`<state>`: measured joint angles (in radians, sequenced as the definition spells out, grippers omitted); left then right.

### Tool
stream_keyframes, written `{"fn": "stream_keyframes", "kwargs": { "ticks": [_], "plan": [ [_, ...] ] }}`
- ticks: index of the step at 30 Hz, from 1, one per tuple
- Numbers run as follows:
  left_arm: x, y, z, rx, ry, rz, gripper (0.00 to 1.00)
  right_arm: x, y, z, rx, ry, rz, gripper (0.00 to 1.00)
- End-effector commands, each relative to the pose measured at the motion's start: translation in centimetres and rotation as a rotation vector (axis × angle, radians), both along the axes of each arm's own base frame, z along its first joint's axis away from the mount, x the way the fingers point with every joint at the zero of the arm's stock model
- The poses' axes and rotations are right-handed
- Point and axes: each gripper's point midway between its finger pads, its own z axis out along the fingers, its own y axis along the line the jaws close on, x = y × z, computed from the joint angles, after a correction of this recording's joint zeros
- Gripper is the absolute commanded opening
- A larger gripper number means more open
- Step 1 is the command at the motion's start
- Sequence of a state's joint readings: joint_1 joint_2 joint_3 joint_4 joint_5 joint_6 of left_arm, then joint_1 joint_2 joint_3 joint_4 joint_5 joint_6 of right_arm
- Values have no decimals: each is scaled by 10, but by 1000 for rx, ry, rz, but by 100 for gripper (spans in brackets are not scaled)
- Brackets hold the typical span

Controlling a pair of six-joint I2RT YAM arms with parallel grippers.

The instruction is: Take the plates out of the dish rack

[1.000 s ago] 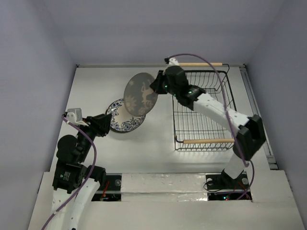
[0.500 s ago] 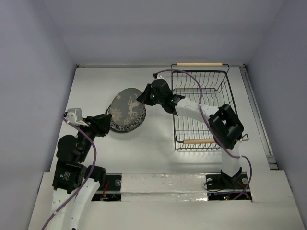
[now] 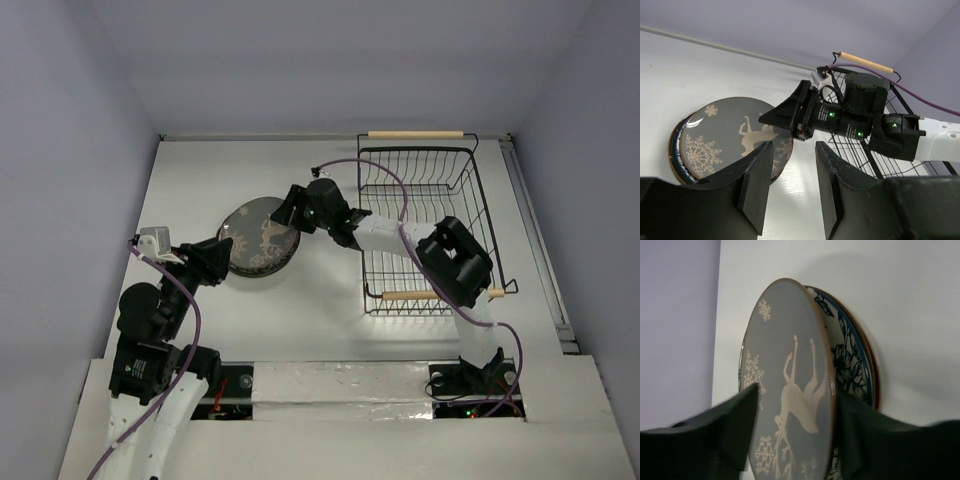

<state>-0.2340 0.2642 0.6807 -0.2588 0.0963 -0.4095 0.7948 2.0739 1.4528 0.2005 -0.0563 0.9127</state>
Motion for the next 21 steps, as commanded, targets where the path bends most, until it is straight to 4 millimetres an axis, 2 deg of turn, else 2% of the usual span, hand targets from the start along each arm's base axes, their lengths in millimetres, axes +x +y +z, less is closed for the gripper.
{"fn": "stream_keyframes", "kwargs": {
  "ticks": [1, 4, 10, 16, 21],
  "plan": [
    [0, 1, 11, -18, -43, 5, 36, -7, 11, 32, 30, -86, 8, 73],
    [0, 1, 11, -18, -44, 5, 36, -8, 5, 29, -55, -107, -1, 85],
    [0, 1, 11, -18, -44, 5, 36, -13, -13, 29, -271, -177, -37, 100],
    [1, 1, 11, -18, -41, 8, 37, -11, -39, 39, -426, -238, -106, 100],
    [2, 1, 9, -18, -35, 11, 51, -7, -54, 58, -492, -285, -135, 100]
  ]
}}
